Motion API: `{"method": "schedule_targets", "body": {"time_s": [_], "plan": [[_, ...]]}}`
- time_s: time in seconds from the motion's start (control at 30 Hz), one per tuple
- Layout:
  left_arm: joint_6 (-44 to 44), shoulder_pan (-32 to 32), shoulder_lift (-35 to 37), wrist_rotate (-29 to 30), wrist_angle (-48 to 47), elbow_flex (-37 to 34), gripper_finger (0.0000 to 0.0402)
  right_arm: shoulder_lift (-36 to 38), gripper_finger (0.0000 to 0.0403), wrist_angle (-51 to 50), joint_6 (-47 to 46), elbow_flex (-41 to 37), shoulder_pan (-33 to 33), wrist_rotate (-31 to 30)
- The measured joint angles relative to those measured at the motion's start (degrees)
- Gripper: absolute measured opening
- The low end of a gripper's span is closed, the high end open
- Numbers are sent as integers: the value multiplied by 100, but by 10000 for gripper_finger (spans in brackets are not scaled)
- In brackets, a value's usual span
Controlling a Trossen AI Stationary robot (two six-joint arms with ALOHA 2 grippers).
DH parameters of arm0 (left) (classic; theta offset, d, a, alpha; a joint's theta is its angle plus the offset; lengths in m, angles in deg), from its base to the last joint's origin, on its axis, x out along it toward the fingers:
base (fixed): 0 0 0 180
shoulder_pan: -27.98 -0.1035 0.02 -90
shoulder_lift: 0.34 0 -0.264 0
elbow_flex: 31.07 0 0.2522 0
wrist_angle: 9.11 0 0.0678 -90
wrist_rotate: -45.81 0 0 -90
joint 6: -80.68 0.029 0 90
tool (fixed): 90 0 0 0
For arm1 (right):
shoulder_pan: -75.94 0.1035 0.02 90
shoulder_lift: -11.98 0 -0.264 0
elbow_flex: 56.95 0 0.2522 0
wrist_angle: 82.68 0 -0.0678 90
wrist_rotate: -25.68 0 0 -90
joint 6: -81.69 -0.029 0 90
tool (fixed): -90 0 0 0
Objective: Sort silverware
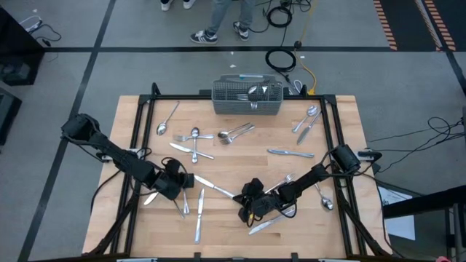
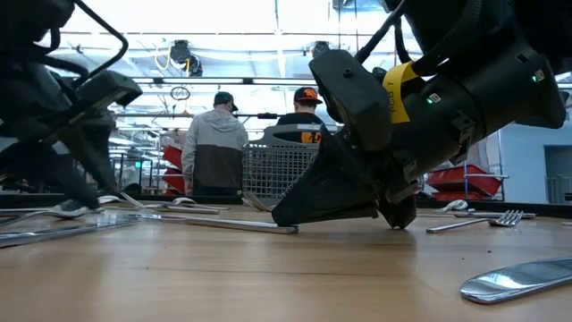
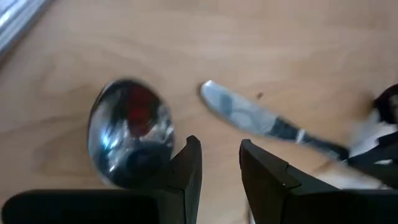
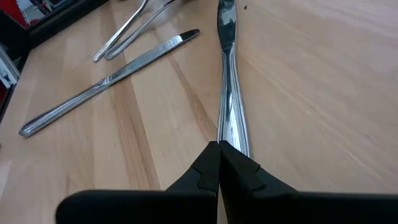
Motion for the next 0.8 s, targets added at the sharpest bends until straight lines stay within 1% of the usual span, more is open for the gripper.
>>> {"method": "schedule_targets", "body": {"time_s": [0.07,0.17,0.33,0.43,0.5,0.57,0.67,0.8], "plan": [[-58,3,-110,-45,-9,0,113,-2,0,0,0,0,0,1],[-282,6,-237,85,10,4,113,-4,0,-11,-1,-3,0,7],[-305,-82,-372,223,177,11,114,-7,0,-9,4,-10,4,13],[-386,-203,-383,639,220,1,118,-9,0,-7,27,-11,4,14],[-294,-302,-383,781,235,0,124,-9,0,-3,39,-13,4,14],[-114,-415,-383,612,223,-12,131,-9,0,-15,25,-13,4,8],[107,-544,-372,342,458,-118,144,-11,0,-26,24,-15,9,-48],[167,-592,-370,247,489,-164,153,-11,0,-28,14,-17,9,-58]]}}
